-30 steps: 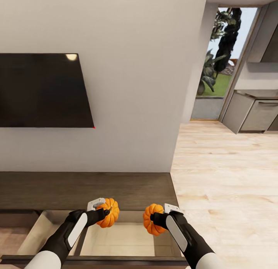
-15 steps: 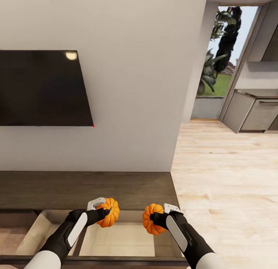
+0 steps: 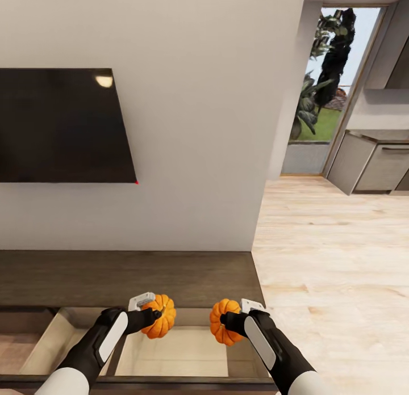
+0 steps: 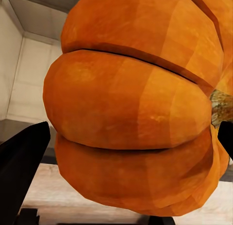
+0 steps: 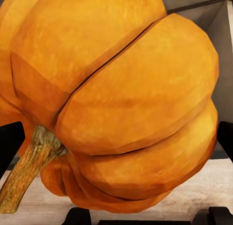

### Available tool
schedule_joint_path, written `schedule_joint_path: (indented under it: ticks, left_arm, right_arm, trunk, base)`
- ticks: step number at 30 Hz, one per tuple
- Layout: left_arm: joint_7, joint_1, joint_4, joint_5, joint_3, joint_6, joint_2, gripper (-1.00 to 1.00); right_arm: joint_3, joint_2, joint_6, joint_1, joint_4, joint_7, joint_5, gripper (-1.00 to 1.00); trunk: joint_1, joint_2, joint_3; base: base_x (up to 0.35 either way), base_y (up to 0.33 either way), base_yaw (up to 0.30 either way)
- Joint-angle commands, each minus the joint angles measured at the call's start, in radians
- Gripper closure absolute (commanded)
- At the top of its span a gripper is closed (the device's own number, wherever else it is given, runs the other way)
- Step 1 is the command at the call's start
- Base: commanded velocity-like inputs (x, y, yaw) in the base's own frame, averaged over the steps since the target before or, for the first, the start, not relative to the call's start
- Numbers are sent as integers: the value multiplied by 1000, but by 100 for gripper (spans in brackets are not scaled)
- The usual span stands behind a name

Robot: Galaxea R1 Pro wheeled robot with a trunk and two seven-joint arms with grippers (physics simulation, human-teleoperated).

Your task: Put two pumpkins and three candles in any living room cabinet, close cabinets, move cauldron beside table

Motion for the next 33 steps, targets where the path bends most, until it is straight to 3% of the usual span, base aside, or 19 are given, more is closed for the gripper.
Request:
schedule_joint_path:
  ticks: [1, 6, 14, 21, 30, 33]
  left_arm:
    - [9, -1, -1, 10, -4, 3, 1, 100]
    - [11, -2, 11, 12, -4, 3, 1, 100]
    - [12, -18, 121, 8, -2, -5, -5, 100]
    - [12, -19, 125, 7, -1, -13, -6, 100]
    - [12, -19, 125, 5, 0, -20, -9, 100]
    - [12, -19, 126, 7, 0, -55, -12, 100]
  right_arm:
    - [3, 0, 1, -1, -2, -10, -11, 100]
    - [3, 0, 2, -1, -2, -10, -11, 100]
    - [5, 1, 3, -1, -2, -10, -11, 100]
    - [47, 1, 2, -1, -1, -11, -11, 100]
    - [55, 2, 2, -1, 1, -10, -11, 100]
    - [55, 3, 1, -1, 2, -10, -11, 100]
  trunk:
    - [4, -8, -4]
    - [23, -43, -20]
    - [54, -99, -45]
    - [81, -148, -67]
    - [115, -211, -95]
    - [127, -232, -105]
  base:
    - [0, 0, 0]
    - [0, 0, 0]
    - [0, 0, 0]
    - [0, 0, 0]
    - [0, 0, 0]
    - [0, 0, 0]
